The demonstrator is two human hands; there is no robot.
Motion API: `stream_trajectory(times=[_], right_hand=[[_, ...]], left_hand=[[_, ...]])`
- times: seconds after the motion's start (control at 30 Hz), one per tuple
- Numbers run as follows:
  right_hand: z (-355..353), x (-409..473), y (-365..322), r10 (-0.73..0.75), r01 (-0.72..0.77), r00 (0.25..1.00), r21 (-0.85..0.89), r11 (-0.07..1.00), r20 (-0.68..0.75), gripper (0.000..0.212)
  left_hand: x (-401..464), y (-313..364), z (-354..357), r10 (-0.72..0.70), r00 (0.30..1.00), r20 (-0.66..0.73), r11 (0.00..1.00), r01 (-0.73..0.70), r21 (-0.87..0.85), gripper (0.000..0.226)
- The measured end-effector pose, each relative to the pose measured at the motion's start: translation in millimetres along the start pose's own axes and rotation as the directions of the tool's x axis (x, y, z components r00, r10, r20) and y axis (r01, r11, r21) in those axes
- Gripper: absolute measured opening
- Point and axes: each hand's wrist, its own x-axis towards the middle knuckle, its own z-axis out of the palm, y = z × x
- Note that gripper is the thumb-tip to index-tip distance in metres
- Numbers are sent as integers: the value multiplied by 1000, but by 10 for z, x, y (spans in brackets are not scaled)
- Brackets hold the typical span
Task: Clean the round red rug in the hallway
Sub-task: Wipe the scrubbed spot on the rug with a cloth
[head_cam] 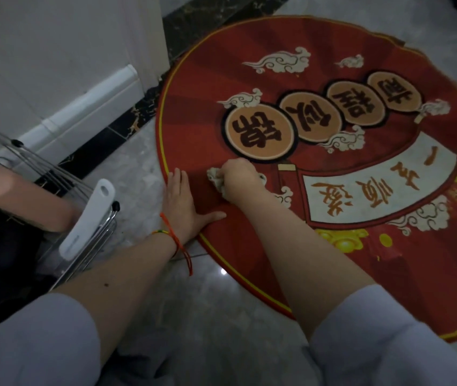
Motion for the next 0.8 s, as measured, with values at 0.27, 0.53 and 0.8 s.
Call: stream_trajectory(times=[0.27, 0.53, 0.8], right_hand=[[113, -225, -134, 0, -3, 996, 31, 1000, 95, 28], [-9, -166, -408, 154, -198, 951, 147, 969, 267, 38], [-24, -130, -305, 161, -175, 956, 34, 984, 245, 34]], left_hand=[[-57, -112, -15, -11, 999, -39, 1000, 10, -29, 145], [-58, -140, -28, -2, 1000, -19, 1000, 1, -29, 142], [-39, -137, -29, 9, 1000, -28, 1000, -10, -9, 138]])
